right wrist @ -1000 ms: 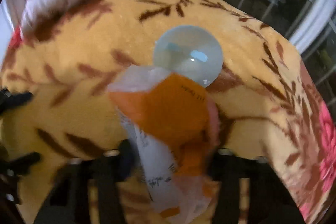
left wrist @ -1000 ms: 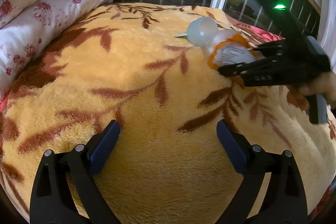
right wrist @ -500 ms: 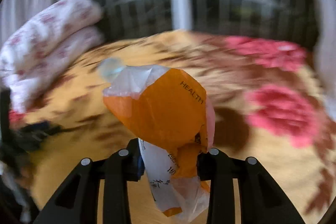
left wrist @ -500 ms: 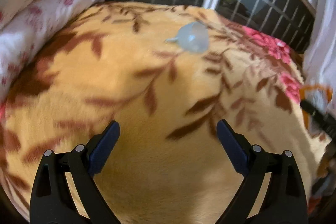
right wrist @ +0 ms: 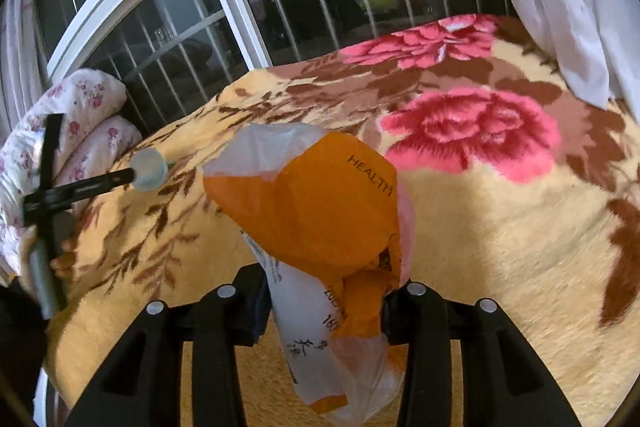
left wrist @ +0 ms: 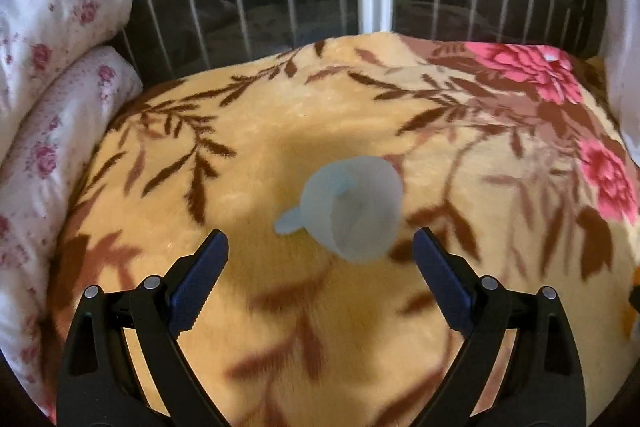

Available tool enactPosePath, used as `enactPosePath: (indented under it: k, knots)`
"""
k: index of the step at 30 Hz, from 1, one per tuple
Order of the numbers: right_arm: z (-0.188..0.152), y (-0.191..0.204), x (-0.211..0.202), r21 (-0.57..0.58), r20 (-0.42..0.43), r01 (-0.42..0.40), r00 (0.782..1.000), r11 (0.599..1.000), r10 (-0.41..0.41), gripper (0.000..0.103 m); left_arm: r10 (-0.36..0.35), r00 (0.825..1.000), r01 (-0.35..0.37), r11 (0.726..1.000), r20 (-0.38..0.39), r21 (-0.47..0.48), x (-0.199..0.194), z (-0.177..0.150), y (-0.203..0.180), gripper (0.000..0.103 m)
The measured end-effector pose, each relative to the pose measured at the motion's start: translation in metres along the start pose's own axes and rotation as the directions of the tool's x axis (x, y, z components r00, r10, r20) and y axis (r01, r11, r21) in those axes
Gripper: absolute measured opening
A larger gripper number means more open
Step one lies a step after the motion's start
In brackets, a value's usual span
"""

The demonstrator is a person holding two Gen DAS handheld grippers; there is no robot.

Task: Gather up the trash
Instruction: 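Grasp the orange-white snack bag with right tool while left tool grasps the clear plastic cup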

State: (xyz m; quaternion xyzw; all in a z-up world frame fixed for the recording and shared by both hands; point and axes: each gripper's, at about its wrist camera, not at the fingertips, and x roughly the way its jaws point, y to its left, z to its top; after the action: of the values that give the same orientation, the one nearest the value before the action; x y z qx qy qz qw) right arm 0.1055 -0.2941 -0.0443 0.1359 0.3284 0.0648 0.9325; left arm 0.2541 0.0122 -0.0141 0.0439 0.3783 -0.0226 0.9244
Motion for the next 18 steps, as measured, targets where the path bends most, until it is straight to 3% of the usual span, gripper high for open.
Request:
enactPosePath:
  k: [7, 8, 9, 11, 14, 18]
  knots:
    - [-0.001, -0.006, 0.005, 0.036, -0.027, -0.025, 0.999, 0.999, 0.026, 0.041, 0.037, 0.999, -0.037, 0.999, 0.005, -0.008, 0.023, 0.014, 0.004, 0.087]
    - [-0.001, -0.007, 0.006, 0.041, -0.029, -0.026, 0.999, 0.999, 0.027, 0.041, 0.041, 0.999, -0.041, 0.999, 0.007, -0.005, 0.025, 0.015, 0.004, 0.072]
    - [-0.001, -0.008, 0.006, 0.044, -0.031, -0.025, 0.999, 0.999, 0.026, 0.041, 0.038, 0.999, -0.038, 0.999, -0.004, 0.0, 0.028, 0.016, 0.004, 0.046]
    - [-0.001, -0.008, 0.006, 0.047, -0.031, -0.025, 0.999, 0.999, 0.026, 0.041, 0.025, 0.998, -0.025, 1.0, -0.059, 0.001, 0.04, 0.018, 0.004, 0.011]
    - [-0.001, -0.008, 0.007, 0.046, -0.031, -0.024, 0.999, 0.999, 0.025, 0.04, 0.046, 0.997, -0.049, 0.998, -0.058, -0.038, 0.037, 0.016, 0.007, 0.011]
    - [-0.002, -0.009, 0.005, 0.052, -0.031, -0.026, 0.999, 0.998, 0.027, 0.039, 0.002, 1.0, -0.004, 0.996, -0.018, -0.093, 0.003, 0.008, 0.009, 0.011]
